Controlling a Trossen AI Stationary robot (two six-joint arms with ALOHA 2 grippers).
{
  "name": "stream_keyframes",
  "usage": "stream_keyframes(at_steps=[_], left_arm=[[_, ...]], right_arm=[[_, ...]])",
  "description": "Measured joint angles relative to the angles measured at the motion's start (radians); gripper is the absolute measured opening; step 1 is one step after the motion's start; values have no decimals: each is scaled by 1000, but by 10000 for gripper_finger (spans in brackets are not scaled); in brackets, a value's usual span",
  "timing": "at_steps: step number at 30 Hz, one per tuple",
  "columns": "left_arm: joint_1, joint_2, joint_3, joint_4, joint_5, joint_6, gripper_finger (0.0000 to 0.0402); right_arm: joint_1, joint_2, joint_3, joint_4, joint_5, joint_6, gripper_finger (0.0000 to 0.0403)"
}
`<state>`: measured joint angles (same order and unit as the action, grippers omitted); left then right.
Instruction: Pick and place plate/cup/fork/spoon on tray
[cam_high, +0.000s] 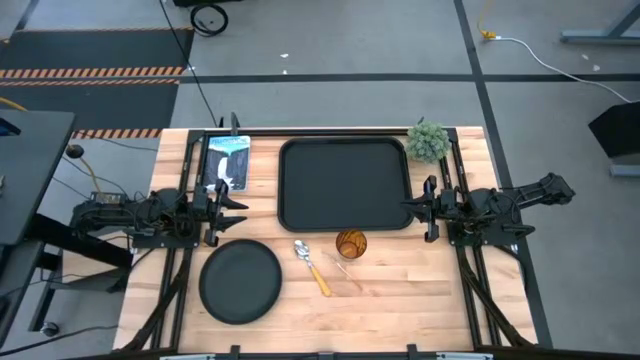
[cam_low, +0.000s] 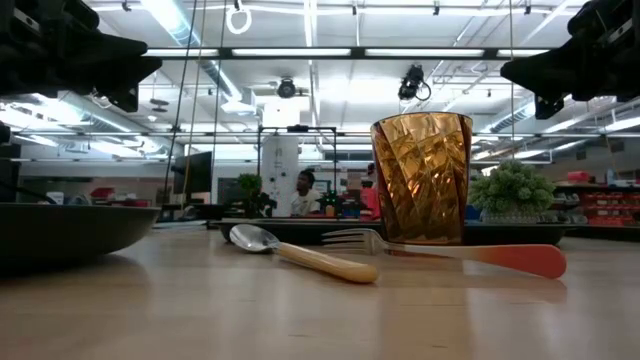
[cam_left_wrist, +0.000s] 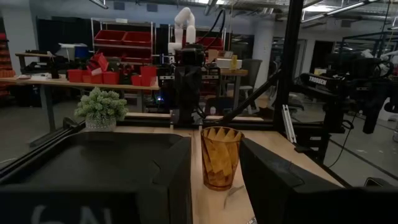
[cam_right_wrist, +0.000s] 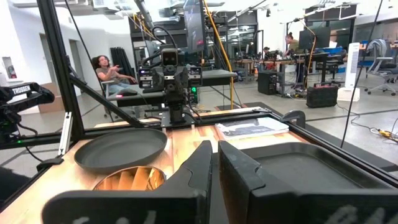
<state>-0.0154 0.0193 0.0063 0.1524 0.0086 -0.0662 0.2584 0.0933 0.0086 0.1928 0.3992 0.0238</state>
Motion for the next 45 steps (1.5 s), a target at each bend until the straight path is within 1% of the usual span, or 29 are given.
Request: stream_keyframes(at_steps=[37, 45], left_arm=[[0, 0, 0, 0, 0, 0, 144], [1, 0, 0, 39, -8, -9, 144]], right_arm=[[0, 0, 0, 0, 0, 0, 34], [0, 0, 0, 0, 0, 0, 34]])
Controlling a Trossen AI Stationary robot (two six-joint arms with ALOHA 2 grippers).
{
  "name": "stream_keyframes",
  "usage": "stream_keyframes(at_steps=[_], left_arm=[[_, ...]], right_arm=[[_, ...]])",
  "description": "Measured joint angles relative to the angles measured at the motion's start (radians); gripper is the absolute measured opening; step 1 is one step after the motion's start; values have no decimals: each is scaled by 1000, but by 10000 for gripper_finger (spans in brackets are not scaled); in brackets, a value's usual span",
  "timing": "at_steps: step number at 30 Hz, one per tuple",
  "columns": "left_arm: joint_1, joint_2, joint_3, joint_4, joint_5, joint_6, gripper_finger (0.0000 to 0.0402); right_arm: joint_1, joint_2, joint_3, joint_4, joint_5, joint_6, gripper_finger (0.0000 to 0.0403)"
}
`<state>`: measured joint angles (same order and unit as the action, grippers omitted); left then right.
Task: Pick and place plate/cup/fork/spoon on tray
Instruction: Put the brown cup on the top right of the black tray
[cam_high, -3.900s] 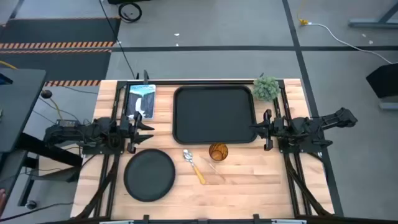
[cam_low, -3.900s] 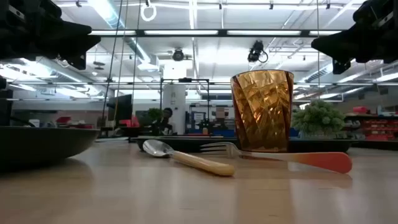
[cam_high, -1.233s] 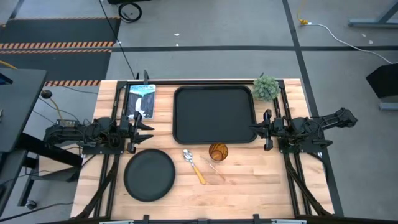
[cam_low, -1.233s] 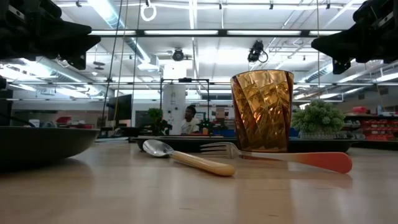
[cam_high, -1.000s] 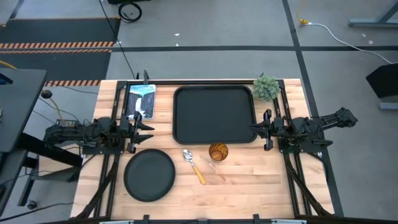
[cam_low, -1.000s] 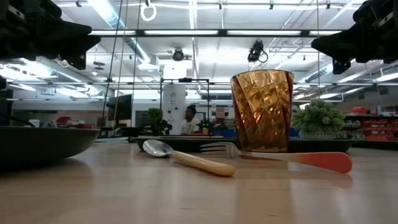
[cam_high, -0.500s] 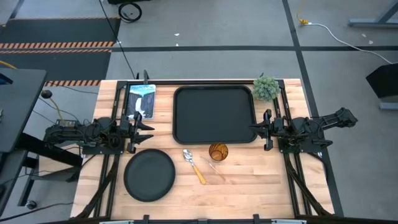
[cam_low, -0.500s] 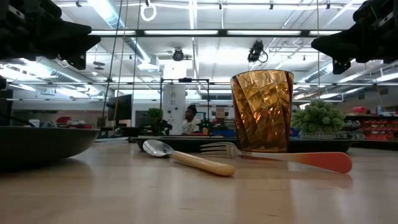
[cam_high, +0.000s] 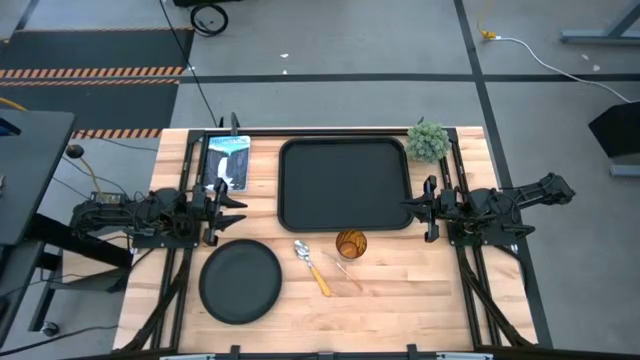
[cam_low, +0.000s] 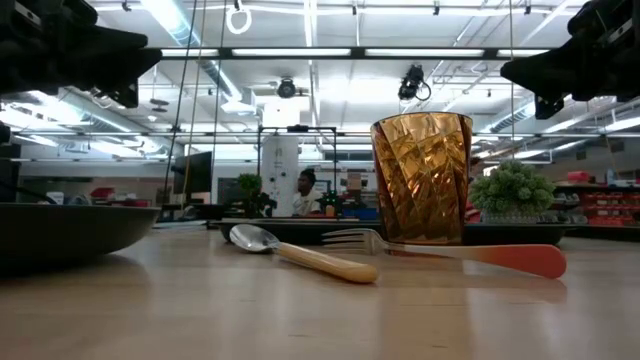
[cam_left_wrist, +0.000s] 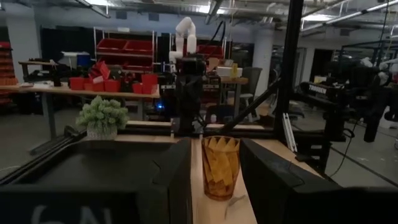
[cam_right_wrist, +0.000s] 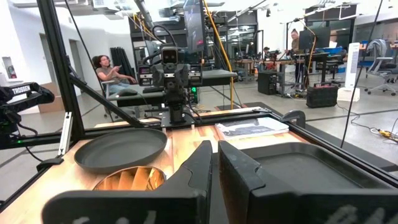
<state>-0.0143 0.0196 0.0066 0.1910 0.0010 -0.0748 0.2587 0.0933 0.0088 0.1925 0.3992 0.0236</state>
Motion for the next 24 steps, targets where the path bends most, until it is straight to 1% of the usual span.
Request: stream_keyframes(at_steps=[3, 6, 11, 14, 15, 19, 21, 24], left_arm=[[1, 0, 0, 24, -12, -41, 144], [1, 0, 0, 59, -44, -43, 144], [1, 0, 0, 138, -50, -44, 144], [1, 0, 0, 152, -58, -43, 144], [1, 0, 0, 150, -64, -34, 144], [1, 2, 0, 171, -137, 86, 144], [1, 18, 0, 197, -144, 87, 144], [1, 83, 0, 282, -143, 87, 144]], right_arm=[[0, 0, 0, 0, 0, 0, 34], [0, 0, 0, 0, 0, 0, 34], [0, 0, 0, 0, 0, 0, 34], [0, 0, 0, 0, 0, 0, 34], [0, 0, 0, 0, 0, 0, 34], [0, 0, 0, 0, 0, 0, 34], [0, 0, 0, 0, 0, 0, 34], [0, 0, 0, 0, 0, 0, 34]])
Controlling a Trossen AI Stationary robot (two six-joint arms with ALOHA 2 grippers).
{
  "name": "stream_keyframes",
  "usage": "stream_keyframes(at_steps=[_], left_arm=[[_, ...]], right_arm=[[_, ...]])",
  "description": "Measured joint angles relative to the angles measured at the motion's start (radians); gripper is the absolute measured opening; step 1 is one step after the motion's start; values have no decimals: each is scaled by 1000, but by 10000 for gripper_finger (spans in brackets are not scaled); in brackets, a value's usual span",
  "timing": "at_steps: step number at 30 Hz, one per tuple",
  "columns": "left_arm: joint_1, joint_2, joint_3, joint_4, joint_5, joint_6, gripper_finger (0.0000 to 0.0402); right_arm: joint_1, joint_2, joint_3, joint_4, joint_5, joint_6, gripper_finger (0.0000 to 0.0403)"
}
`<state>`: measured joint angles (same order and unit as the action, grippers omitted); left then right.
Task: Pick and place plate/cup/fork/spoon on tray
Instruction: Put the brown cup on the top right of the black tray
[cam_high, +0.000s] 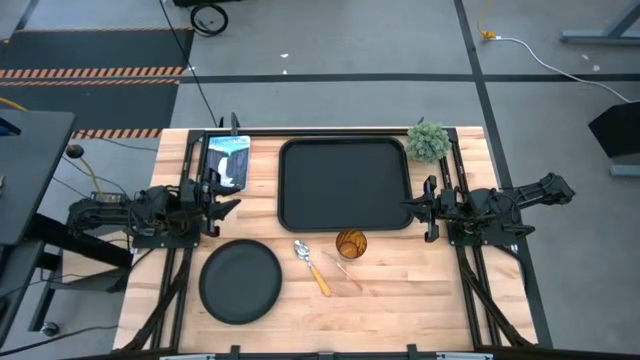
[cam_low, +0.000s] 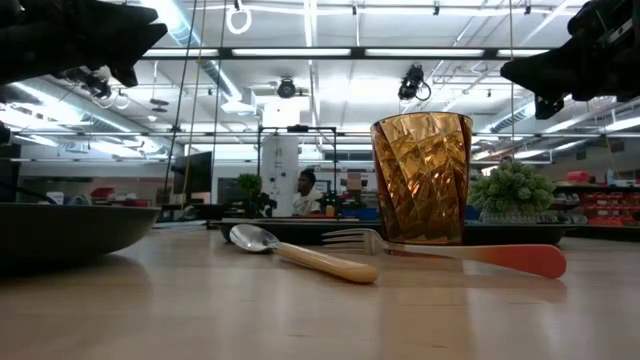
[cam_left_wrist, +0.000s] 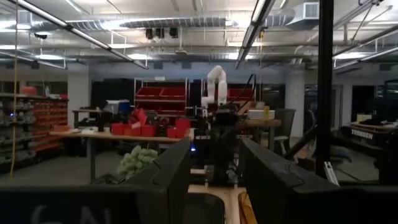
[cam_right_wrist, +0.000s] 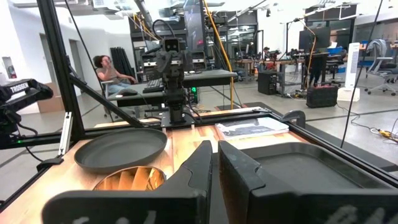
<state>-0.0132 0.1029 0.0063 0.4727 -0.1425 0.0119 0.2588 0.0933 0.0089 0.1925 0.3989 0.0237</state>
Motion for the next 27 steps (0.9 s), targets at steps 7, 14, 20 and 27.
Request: stream_keyframes(at_steps=[7, 14, 20, 27], left_arm=[[1, 224, 2, 173, -83, 1, 144], [1, 448, 92, 172, -142, -101, 144], [1, 635, 205, 101, -142, -124, 144], [1, 854, 329, -10, -60, -266, 144]], right_arm=[[0, 0, 0, 0, 0, 0, 34], [0, 0, 0, 0, 0, 0, 34], [0, 0, 0, 0, 0, 0, 34], [0, 0, 0, 0, 0, 0, 34]])
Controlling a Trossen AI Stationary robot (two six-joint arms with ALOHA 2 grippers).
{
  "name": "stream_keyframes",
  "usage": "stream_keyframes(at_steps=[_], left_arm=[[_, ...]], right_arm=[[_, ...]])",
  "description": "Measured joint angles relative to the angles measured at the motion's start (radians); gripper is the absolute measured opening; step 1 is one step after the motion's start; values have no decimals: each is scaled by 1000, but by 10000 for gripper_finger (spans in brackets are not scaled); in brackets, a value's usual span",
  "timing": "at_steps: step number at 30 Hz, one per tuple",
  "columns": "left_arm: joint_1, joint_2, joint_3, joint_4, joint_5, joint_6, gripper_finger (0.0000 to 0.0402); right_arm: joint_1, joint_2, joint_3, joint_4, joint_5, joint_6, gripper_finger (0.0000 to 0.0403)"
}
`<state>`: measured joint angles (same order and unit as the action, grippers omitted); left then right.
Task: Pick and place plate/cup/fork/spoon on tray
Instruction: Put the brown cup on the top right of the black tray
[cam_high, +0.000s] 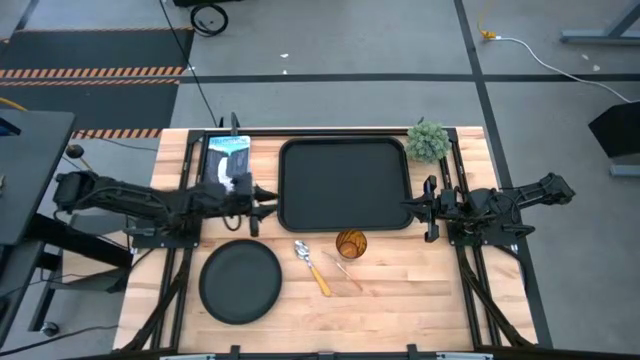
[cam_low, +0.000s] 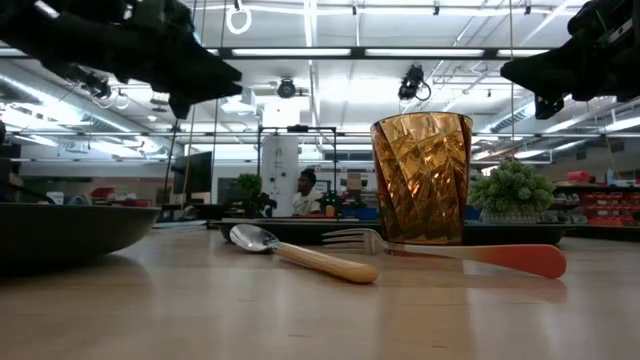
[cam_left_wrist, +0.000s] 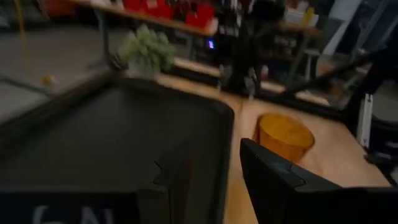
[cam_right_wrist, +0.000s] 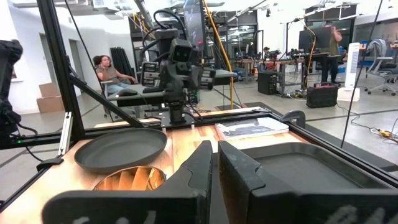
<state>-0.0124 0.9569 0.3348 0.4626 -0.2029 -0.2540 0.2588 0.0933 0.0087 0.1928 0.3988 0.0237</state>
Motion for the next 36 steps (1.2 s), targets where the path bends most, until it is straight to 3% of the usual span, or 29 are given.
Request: stream_keyframes(at_steps=[14, 19, 29, 36], left_arm=[[4, 350, 313, -102, 54, 54, 144], [36, 458, 450, -195, 124, 55, 144], [79, 652, 745, -516, 156, 56, 144], [82, 687, 888, -716, 168, 56, 146]], right_arm=[[0, 0, 0, 0, 0, 0, 34], [0, 0, 0, 6, 0, 0, 34], [0, 0, 0, 16, 0, 0, 34], [0, 0, 0, 17, -4, 0, 34]])
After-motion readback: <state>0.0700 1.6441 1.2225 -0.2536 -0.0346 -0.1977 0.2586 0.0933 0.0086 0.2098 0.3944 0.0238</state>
